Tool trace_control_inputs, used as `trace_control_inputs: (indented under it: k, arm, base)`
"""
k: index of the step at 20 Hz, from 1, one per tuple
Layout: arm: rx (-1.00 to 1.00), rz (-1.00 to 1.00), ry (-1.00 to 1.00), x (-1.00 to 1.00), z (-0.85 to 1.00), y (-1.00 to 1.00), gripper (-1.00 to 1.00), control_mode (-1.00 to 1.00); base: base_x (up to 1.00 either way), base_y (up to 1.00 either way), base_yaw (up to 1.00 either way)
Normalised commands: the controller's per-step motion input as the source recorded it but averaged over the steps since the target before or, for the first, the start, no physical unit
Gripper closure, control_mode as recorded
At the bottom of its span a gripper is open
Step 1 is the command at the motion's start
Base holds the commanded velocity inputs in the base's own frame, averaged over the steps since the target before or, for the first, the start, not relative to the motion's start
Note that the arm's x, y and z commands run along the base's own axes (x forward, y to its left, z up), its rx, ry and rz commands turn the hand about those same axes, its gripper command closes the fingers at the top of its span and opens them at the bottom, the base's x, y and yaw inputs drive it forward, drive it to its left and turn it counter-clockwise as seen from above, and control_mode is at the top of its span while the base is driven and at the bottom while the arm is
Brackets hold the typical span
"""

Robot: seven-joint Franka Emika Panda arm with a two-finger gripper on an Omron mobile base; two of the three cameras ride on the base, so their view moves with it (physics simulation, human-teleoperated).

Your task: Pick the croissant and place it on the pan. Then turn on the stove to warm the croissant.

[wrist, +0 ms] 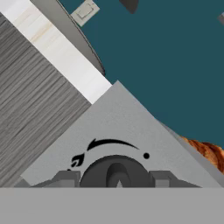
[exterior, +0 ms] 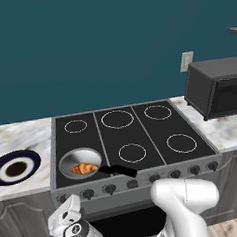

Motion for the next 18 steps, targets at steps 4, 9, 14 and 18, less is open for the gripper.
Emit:
trace_control_inputs:
  k: [4,9,14,18]
  arm:
    - [-0.27,0.05,0.00,-0.03,0.06,0.00,1.00,-1.00]
    - [-0.27,0.06,0.00,-0.03,0.05,0.03,1.00,-1.00]
    - [-0.27,0.07,0.00,0.00,0.01,0.07,1.00,-1.00]
    - [-0.24,0.07,0.00,0.00,0.00,0.08,1.00,-1.00]
  base:
    - [0.00,0.00,0.00]
    - [0.00,0.00,0.00]
    - [0.00,0.00,0.00]
    - [0.00,0.00,0.00]
